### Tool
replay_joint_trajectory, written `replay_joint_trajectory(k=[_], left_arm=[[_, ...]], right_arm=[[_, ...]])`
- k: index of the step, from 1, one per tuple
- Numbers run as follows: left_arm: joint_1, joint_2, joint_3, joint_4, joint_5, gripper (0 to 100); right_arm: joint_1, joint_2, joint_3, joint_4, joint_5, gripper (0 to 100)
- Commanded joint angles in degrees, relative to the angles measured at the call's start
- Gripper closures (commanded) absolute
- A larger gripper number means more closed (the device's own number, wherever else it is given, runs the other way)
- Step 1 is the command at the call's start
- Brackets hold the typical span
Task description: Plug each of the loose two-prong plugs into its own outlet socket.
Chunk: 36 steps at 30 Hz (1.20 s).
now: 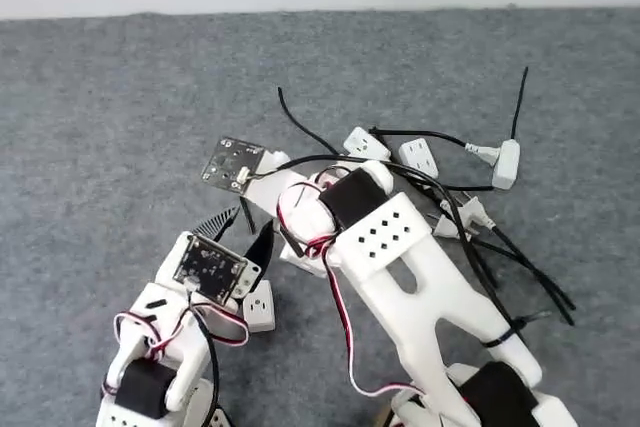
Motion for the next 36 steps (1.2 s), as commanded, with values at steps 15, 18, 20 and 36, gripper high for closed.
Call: replay_joint_trajectory(k=[15, 18, 20, 36], left_arm=[[0.7, 0.2, 1.0, -2.3, -0.4, 83], [3.3, 0.2, 1.1, -0.9, -0.4, 83], [4.8, 0.2, 1.1, -0.2, -0.7, 83], [-1.9, 0.2, 1.2, -1.9, -0.9, 83]], right_arm=[[-5.9, -0.3, -16.3, 8.9, -0.6, 99.0], [-5.9, -0.2, -17.3, 8.7, -2.1, 99.0], [-5.9, -0.2, -17.8, 8.8, -2.3, 99.0], [3.1, -0.4, -17.8, 8.3, -2.1, 99.0]])
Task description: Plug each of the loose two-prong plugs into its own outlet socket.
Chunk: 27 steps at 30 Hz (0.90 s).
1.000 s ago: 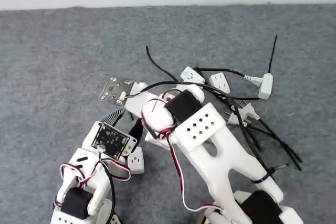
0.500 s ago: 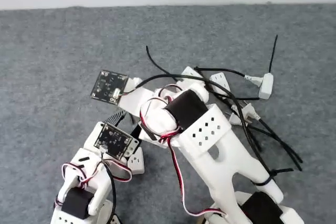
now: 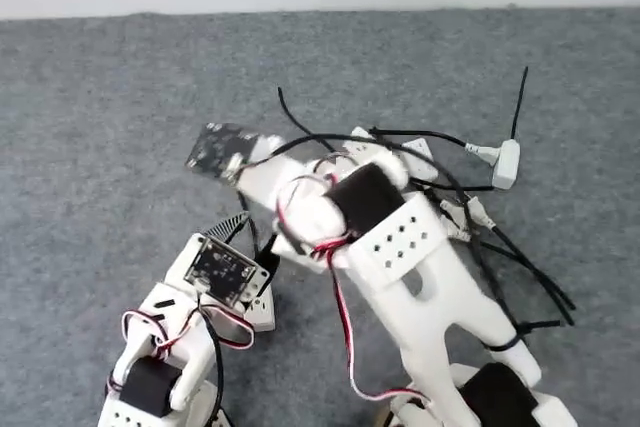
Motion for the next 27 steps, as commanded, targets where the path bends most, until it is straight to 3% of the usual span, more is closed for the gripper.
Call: replay_joint_trajectory(k=[1, 7, 15, 20, 23, 27], left_arm=[[-3.5, 0.1, 0.0, -2.0, -0.4, 83], [-5.5, 0.1, 1.7, -4.7, -0.5, 83], [-21.2, 0.1, 1.5, -11.3, 4.5, 83], [-30.8, 0.1, -1.0, -13.8, 6.2, 83], [-33.6, 0.1, -5.5, -9.2, 8.8, 83], [-33.8, 0.1, -13.3, 2.5, 8.9, 83]], right_arm=[[4.2, -0.4, -4.0, -0.5, -0.4, 99.0], [7.1, 0.0, -3.6, -1.6, 0.3, 99.0], [0.7, 1.9, 2.3, -1.7, 1.2, 99.0], [-3.6, 10.8, 2.7, -1.4, 1.2, 99.0], [-6.0, 16.8, 1.1, -1.0, 1.2, 99.0], [-8.8, 23.0, -4.0, 2.1, 2.5, 99.0]])
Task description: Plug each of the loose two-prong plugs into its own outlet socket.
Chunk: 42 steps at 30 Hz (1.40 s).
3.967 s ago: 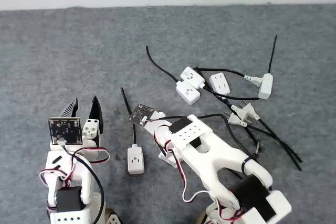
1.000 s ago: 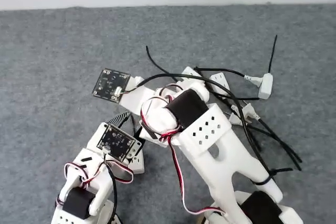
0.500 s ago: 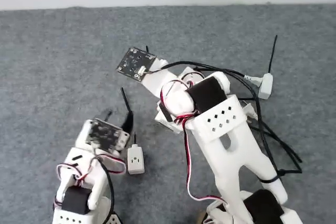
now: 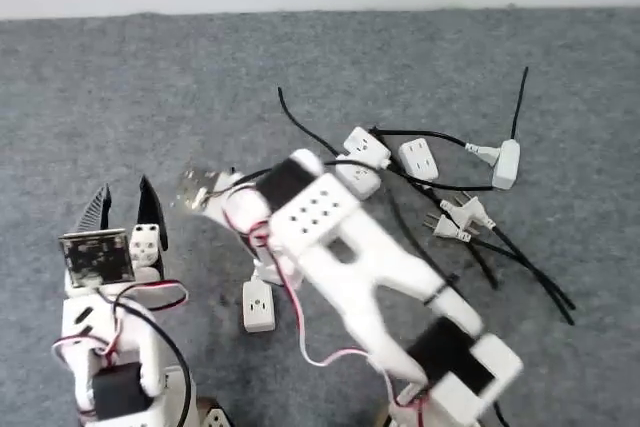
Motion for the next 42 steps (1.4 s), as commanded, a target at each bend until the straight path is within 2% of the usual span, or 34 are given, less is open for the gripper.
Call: replay_joint_trajectory(k=[1, 6, 18, 42], left_arm=[[-1.1, 0.0, -8.4, 9.9, 0.4, 83], [-9.6, 0.0, -9.0, 9.9, -2.9, 83], [-23.4, 0.0, -13.7, 8.1, -2.7, 83], [-24.0, 0.0, -13.8, 10.1, -2.5, 83]], right_arm=[[-3.5, 3.3, -7.6, 4.2, 3.0, 99.0], [-8.7, 8.6, -11.5, 7.3, 5.5, 99.0], [-10.9, 15.4, -16.5, 7.3, 5.6, 99.0], [-10.5, 16.0, -16.4, 7.3, 9.7, 99.0]])
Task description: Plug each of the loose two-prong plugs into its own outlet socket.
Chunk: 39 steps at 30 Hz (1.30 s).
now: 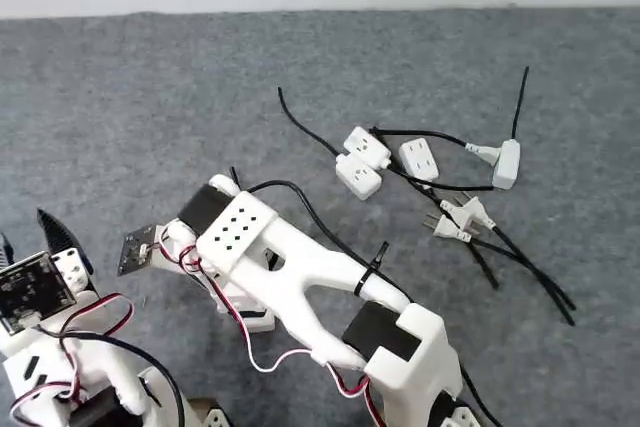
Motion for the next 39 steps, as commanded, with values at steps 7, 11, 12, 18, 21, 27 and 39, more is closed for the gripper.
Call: replay_joint_trajectory(k=[7, 11, 12, 18, 21, 27, 39], left_arm=[[-0.4, 0.2, -2.4, 0.3, -0.4, 83], [-0.4, 0.2, -2.4, 0.3, -0.4, 83], [-0.4, 0.2, -2.4, 0.3, -0.4, 83], [-0.2, 0.2, -2.4, 0.3, -0.4, 83], [-0.2, 0.2, -2.3, 0.3, -0.4, 83], [-0.2, 0.2, -2.2, 0.3, -0.4, 83], [-0.1, 0.2, -0.6, 0.0, -0.4, 83]], right_arm=[[1.2, 4.0, -3.1, 2.2, 4.5, 99.0], [2.3, 5.9, -3.2, 2.2, 6.2, 99.0], [2.3, 5.9, -3.2, 2.2, 6.3, 99.0], [2.2, 5.9, -3.6, 0.7, 6.3, 99.0], [2.2, 5.9, -6.8, 1.1, 6.3, 99.0], [1.6, 6.5, -10.9, 2.2, 6.3, 99.0], [1.6, 6.4, -7.7, 2.4, 7.3, 99.0]])
